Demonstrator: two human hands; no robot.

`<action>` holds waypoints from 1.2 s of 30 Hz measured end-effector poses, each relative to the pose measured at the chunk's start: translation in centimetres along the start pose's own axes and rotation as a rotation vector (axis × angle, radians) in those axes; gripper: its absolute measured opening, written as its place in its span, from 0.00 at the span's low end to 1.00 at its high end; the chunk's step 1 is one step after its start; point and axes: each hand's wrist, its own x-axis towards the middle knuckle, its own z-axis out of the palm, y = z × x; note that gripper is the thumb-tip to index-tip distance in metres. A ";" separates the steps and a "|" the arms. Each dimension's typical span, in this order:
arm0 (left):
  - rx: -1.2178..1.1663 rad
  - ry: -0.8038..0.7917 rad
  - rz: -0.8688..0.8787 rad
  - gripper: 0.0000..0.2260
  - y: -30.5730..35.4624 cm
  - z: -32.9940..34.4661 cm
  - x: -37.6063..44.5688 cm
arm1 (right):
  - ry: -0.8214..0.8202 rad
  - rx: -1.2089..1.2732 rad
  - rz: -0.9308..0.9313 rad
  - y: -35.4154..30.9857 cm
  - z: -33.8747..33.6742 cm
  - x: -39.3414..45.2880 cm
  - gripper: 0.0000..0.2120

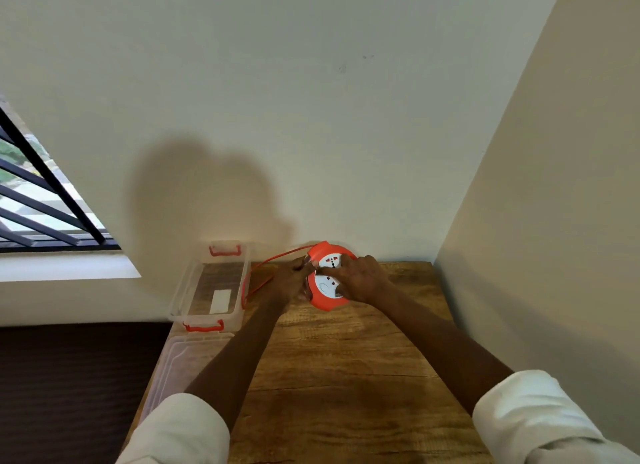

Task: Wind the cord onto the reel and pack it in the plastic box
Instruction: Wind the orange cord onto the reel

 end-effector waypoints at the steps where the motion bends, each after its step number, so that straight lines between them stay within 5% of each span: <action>1: -0.077 0.021 -0.020 0.14 -0.5 0.3 -0.1 | 0.020 0.068 0.077 0.1 -0.4 0.0 0.32; 6: -0.274 0.207 -0.022 0.16 -1.9 2.6 -0.2 | 0.024 0.223 0.246 0.5 -2.0 1.1 0.33; 15: -0.368 0.350 0.126 0.13 -3.5 4.5 -0.2 | 0.122 0.878 0.639 -2.0 -0.4 2.3 0.36; 21: -0.348 0.384 0.189 0.09 -4.3 4.8 0.4 | 0.177 1.965 1.034 -2.7 -0.4 3.5 0.34; 23: -0.337 0.393 0.216 0.11 -4.3 4.8 0.4 | 0.202 2.070 1.060 -3.2 0.2 3.6 0.33; 26: -0.298 0.389 0.183 0.09 -5.0 4.0 1.3 | 0.133 1.956 1.017 -3.3 0.1 2.9 0.26; 29: -0.293 0.367 0.131 0.11 -4.2 2.2 1.9 | 0.158 1.507 0.846 -1.9 0.2 2.0 0.18; 32: -0.185 0.290 0.119 0.13 -2.7 -0.2 2.4 | 0.295 0.720 0.513 -0.7 0.1 0.8 0.14; 36: -0.032 0.129 0.119 0.18 -1.6 -3.0 3.5 | 0.142 0.409 0.019 0.5 -1.1 0.8 0.22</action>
